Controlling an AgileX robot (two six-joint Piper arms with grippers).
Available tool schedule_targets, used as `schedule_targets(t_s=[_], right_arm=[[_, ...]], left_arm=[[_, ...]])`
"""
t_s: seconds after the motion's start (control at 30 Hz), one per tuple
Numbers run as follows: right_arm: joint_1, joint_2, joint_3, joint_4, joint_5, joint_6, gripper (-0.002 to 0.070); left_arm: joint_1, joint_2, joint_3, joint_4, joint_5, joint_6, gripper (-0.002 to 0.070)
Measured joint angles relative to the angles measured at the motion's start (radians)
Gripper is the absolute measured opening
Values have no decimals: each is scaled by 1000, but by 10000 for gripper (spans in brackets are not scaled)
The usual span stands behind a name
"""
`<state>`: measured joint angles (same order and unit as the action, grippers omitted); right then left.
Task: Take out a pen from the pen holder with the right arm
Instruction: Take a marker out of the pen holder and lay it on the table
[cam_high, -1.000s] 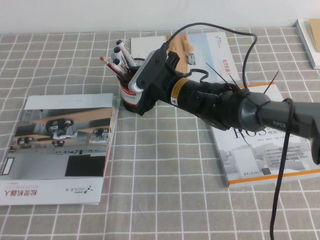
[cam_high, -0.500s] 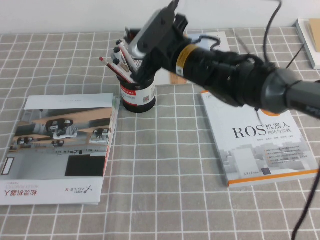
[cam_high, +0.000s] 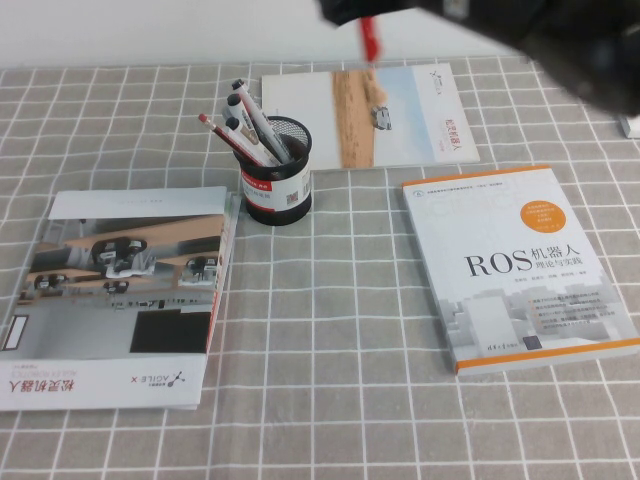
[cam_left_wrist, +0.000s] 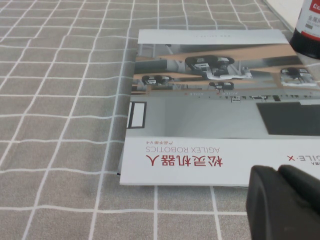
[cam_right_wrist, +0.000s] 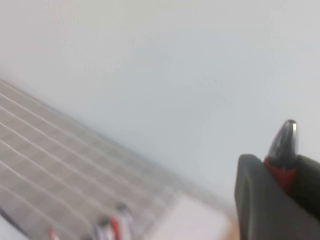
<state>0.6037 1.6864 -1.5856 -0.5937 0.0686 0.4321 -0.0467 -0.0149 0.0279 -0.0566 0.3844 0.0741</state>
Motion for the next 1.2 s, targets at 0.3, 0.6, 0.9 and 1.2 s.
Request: schedule_targets(t_s=[0.3,0.6,0.9,1.2], right_arm=[[0,-134,0,360,572,-237,60],[0,-130,0,786,889,-522,60],[0,-46,0,808,947,-483,60],[-43,114,0,799,881,-407,60]], left_arm=[[0,0,0,0,0,0,-5],[0,0,0,0,0,0,-5],[0,0,0,0,0,0,-5],[0,0,0,0,0,0,-5]])
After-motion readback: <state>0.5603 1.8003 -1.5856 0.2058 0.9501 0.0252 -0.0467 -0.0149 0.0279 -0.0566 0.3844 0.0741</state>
